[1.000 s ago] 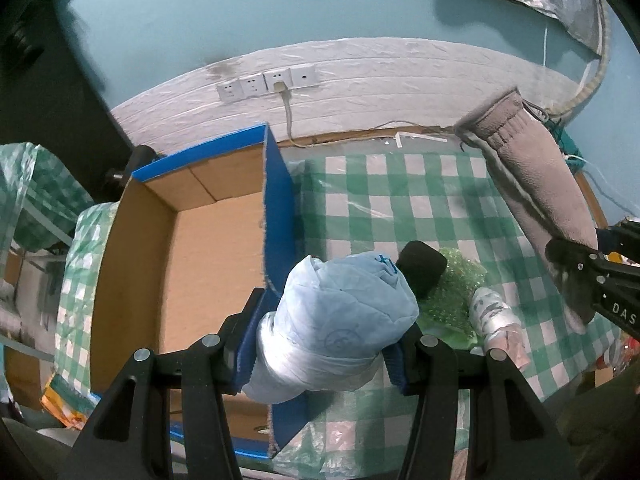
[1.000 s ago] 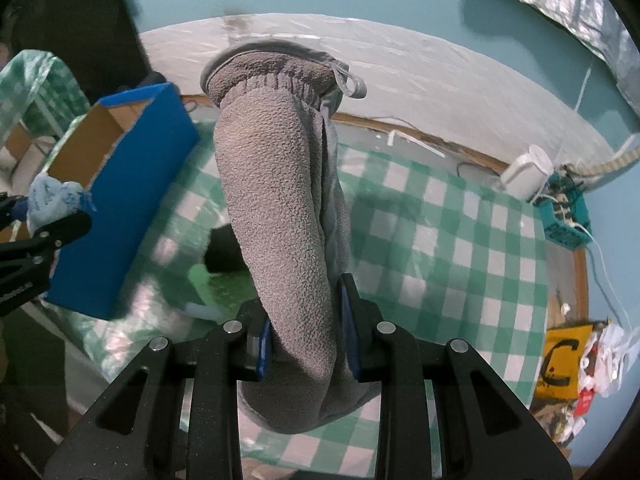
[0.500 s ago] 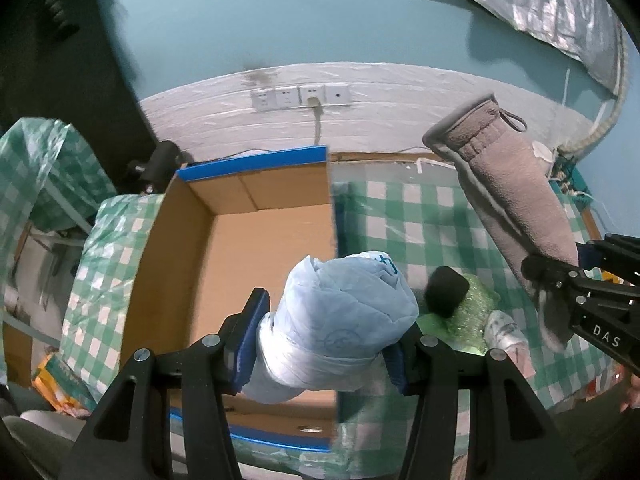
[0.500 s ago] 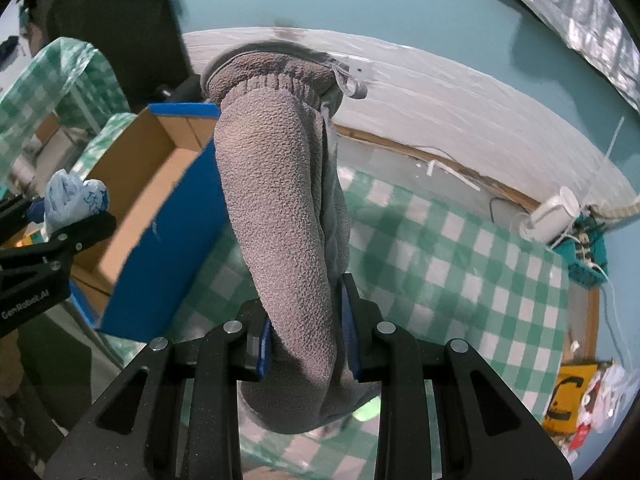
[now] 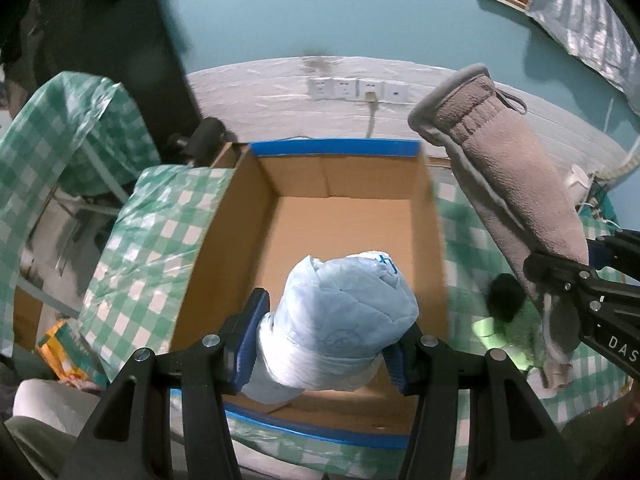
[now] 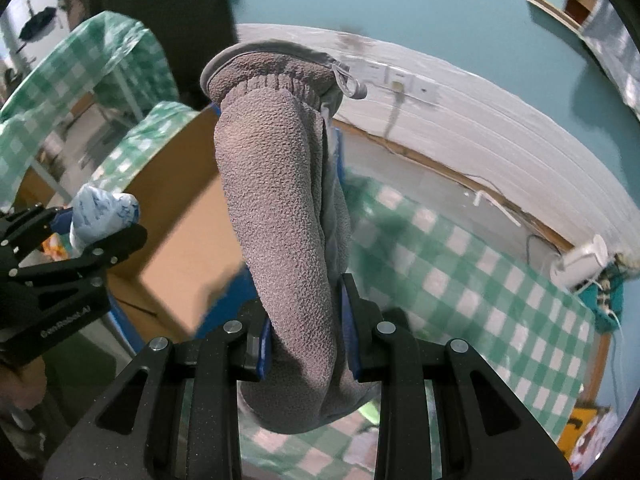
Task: Organize soft objects
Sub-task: 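Carry fleece tube into box with right tool while left tool drops blue bag in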
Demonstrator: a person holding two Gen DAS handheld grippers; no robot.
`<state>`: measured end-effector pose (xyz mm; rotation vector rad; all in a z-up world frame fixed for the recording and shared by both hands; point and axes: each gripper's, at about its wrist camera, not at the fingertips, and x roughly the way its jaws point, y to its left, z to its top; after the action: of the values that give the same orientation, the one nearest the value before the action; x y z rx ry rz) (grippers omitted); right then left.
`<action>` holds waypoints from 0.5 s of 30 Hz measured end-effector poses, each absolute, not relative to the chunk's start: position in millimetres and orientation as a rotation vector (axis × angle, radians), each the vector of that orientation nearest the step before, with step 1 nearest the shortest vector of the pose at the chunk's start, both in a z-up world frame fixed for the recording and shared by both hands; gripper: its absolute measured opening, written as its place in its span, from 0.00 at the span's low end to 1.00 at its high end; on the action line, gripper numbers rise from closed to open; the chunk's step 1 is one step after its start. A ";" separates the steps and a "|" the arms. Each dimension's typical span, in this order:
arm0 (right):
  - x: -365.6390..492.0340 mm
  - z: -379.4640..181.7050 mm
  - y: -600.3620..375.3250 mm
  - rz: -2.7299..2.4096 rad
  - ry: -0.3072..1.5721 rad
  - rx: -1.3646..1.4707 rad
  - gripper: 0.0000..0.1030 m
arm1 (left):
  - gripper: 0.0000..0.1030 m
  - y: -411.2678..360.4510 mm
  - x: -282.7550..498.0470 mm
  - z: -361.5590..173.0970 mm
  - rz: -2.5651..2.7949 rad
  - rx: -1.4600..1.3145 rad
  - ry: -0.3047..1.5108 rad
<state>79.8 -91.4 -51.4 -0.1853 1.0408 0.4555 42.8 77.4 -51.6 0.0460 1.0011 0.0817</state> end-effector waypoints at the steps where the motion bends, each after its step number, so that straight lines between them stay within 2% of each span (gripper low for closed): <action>1: 81.3 -52.4 -84.4 0.466 1.044 -0.190 0.26 | 0.52 81.7 42.8 -52.8 0.092 0.043 1.003; 15: 92.4 -61.8 -16.5 0.543 1.074 -0.248 0.26 | 0.52 136.1 42.4 -72.5 0.194 -0.010 1.049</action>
<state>92.4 -16.5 -61.8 -0.2485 1.0745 0.5427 42.4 136.1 -72.5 -0.0097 1.0486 0.1937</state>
